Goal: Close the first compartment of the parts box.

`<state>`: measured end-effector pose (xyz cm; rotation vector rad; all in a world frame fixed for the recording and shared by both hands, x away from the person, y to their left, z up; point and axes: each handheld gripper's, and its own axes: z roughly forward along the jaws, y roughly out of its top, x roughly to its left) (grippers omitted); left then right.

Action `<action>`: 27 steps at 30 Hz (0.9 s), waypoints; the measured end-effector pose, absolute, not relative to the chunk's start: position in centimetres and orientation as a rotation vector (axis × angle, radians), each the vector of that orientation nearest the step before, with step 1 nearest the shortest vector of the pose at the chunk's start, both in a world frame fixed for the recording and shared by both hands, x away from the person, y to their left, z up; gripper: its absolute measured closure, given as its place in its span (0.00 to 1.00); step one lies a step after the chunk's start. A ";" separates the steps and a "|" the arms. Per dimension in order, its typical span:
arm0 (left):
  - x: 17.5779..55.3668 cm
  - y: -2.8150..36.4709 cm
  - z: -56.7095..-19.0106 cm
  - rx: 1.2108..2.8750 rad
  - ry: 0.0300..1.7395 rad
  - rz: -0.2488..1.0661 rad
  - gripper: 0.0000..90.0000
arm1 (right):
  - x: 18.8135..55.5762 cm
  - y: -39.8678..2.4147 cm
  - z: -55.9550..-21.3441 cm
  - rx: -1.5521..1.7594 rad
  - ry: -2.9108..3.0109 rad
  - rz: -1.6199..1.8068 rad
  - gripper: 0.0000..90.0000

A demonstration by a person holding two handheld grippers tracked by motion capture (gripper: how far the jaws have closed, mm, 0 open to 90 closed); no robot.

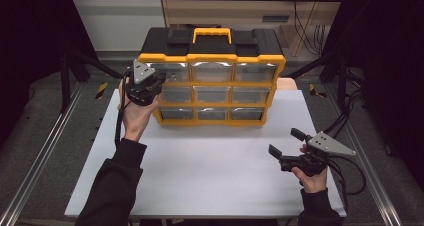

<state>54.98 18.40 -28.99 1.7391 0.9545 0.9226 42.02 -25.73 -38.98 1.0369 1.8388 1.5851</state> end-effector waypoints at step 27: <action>46.7 21.1 -32.1 1.697 0.833 0.725 0.38 | 41.9 -25.9 -38.8 1.041 1.831 1.584 0.01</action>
